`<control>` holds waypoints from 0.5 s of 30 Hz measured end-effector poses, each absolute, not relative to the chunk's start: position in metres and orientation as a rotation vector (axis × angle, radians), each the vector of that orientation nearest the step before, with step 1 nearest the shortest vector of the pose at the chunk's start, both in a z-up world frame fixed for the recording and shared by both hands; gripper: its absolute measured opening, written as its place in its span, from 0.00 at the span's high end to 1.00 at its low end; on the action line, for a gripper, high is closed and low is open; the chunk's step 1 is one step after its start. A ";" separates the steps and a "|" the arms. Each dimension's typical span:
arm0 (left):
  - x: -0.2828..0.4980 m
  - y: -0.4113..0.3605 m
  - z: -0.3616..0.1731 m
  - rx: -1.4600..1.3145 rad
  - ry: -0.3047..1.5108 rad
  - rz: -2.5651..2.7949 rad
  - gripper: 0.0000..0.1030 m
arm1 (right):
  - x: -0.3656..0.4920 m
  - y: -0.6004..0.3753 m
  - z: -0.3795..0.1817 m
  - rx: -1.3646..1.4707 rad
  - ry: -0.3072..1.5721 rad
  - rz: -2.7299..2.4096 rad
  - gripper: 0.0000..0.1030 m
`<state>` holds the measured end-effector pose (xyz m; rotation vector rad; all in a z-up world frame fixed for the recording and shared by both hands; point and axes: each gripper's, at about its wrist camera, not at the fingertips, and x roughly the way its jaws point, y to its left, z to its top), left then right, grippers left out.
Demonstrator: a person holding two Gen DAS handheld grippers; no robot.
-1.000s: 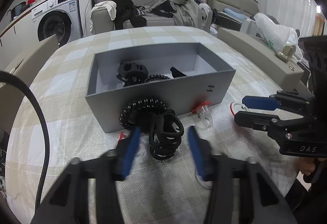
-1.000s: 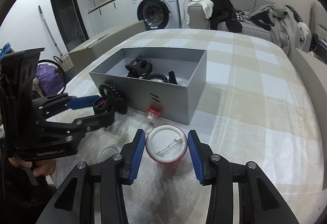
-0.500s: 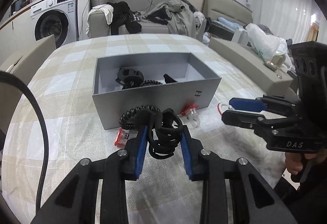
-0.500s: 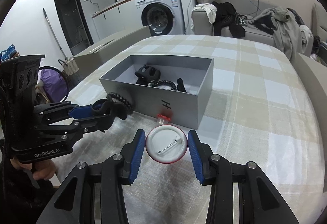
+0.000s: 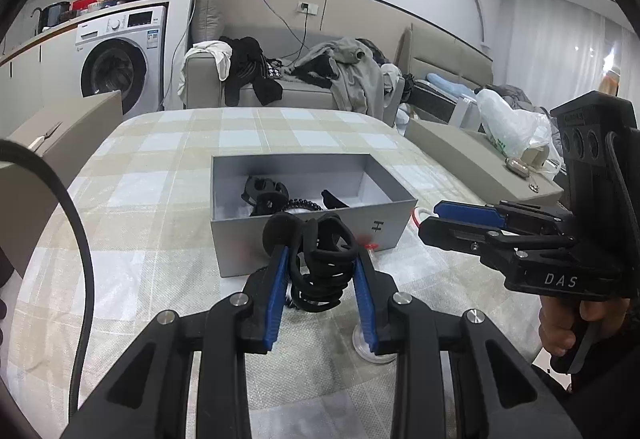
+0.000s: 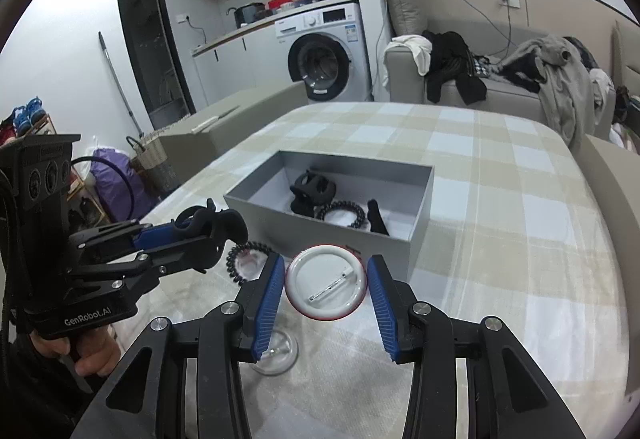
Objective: Organize jewelry
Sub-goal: 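Carry the lid and coil tie over the grey box and lower them in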
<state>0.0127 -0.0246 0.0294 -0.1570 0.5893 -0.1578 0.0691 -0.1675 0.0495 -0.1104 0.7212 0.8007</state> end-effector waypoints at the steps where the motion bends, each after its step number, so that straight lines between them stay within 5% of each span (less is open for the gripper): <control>1: 0.013 -0.024 0.031 -0.159 0.585 -0.158 0.75 | 0.069 -0.167 0.052 -0.103 0.712 0.799 0.60; 15: 0.017 -0.013 0.043 -0.175 0.549 -0.114 0.75 | 0.078 -0.167 0.074 -0.039 0.646 0.812 0.60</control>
